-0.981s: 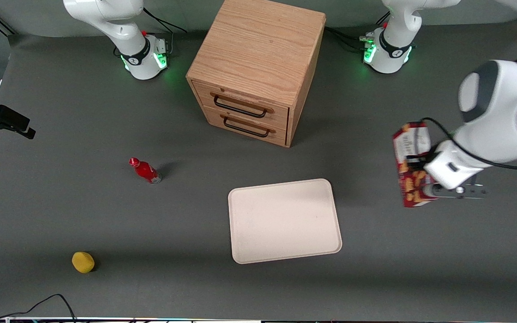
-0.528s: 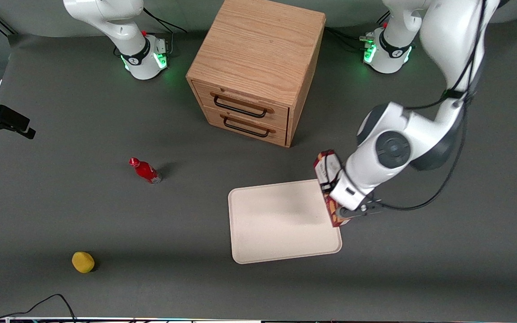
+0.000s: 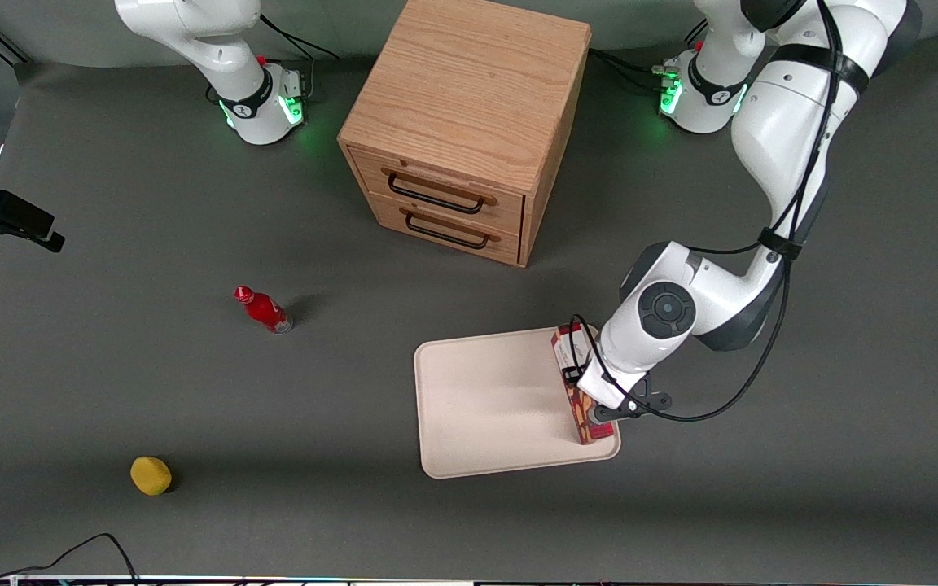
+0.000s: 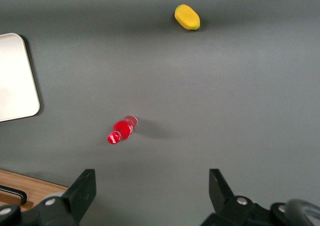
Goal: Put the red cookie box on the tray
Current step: 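Lower the box onto the tray and open the left gripper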
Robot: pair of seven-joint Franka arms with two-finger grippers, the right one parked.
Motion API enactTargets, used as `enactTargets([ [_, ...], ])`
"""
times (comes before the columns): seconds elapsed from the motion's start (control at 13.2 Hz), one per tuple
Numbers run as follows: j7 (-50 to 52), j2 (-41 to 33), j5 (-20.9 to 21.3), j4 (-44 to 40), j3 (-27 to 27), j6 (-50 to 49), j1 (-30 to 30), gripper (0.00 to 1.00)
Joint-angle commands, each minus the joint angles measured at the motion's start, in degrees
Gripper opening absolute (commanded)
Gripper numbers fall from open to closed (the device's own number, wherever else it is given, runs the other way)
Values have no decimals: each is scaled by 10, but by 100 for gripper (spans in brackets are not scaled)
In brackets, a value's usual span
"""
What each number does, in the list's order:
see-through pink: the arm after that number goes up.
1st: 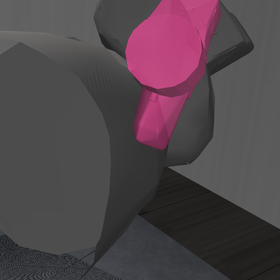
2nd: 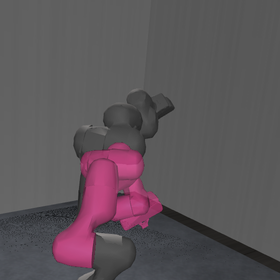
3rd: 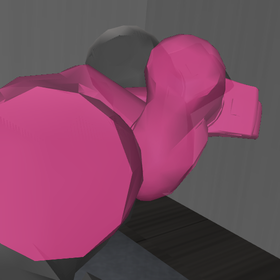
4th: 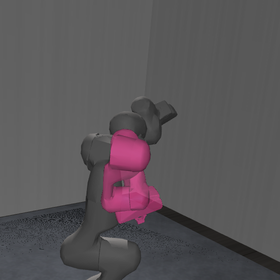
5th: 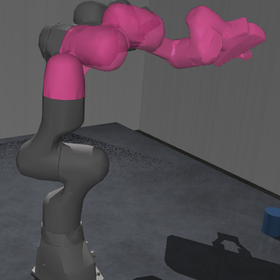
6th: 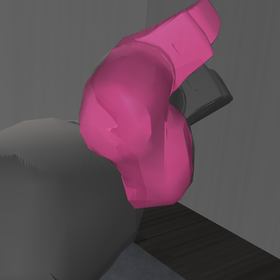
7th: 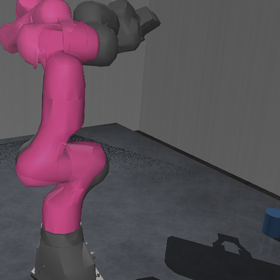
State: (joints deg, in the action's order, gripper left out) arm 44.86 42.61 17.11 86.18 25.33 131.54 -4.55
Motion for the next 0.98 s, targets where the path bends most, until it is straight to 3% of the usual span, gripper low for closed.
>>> enactTargets([
  [0.0, 10, -42, 3, -11, -1, -85, 3, 100],
  [0.15, -11, -98, -6, -20, 0, -204, 17, 100],
  [0.23, -47, -131, -35, -26, -6, -258, 21, 100],
  [0.45, -228, -252, -137, -24, -111, -397, 22, 100],
  [0.68, -402, -365, -146, 0, -194, -536, 24, 100],
  [0.91, -499, -479, -167, 91, -266, -553, 24, 100],
])
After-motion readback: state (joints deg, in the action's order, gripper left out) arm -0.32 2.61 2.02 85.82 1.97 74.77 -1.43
